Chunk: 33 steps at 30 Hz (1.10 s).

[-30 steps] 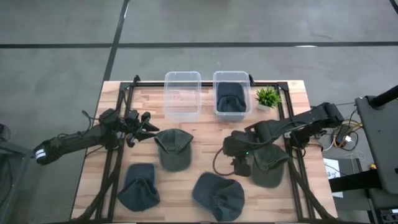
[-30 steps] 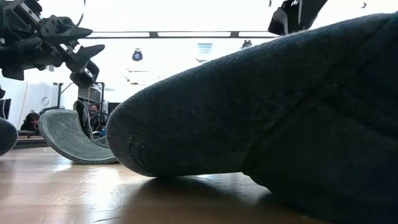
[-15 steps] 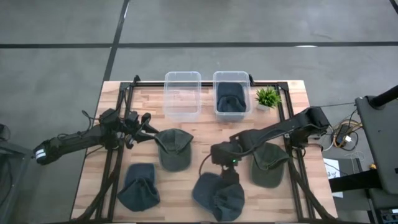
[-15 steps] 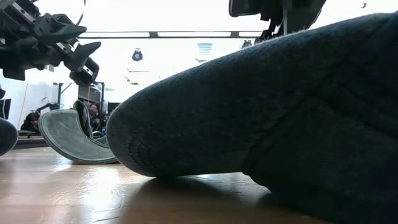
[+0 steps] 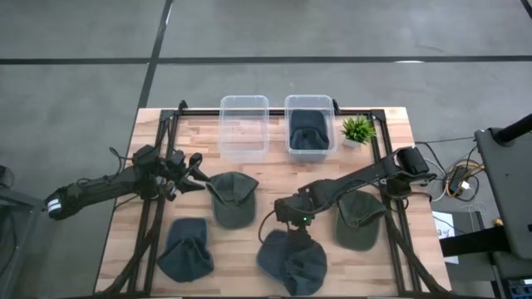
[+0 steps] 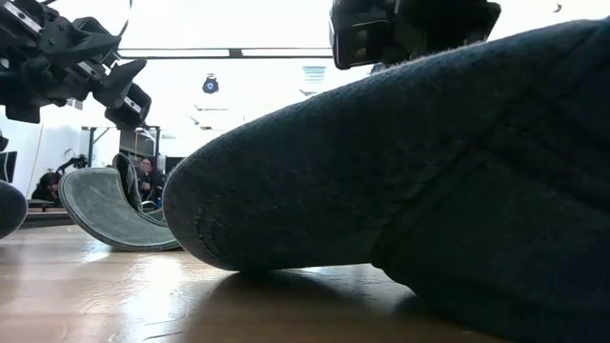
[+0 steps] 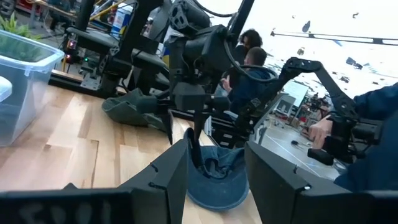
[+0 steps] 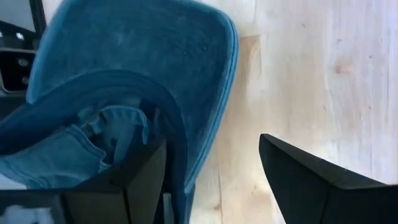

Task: Pick & Place hat
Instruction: Put the right blue cap into the right transparent bin

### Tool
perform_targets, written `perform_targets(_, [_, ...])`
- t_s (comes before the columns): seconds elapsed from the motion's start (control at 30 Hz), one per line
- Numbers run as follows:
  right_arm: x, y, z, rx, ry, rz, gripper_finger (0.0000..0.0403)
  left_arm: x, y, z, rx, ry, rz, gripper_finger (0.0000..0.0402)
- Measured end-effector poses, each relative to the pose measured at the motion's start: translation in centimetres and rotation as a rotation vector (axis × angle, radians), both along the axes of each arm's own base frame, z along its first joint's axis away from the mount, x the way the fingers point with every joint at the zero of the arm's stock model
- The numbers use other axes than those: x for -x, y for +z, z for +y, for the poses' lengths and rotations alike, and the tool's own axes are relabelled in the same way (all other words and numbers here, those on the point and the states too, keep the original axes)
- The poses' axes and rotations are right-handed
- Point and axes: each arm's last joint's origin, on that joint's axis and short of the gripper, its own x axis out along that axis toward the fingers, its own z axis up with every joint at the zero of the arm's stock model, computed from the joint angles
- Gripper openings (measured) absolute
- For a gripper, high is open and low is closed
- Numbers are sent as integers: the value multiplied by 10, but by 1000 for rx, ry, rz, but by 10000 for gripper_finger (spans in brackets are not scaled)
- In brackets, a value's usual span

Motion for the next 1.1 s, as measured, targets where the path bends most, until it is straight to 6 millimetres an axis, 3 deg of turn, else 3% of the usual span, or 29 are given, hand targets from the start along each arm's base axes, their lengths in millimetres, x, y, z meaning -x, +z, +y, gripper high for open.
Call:
perform_targets(0.8, [4, -18, 1, -48, -35, -2, 254, 0, 0, 0, -1, -17, 1, 151])
perform_targets(1.1, [7, -35, 1, -84, -63, -6, 253, 0, 0, 0, -1, -17, 1, 151])
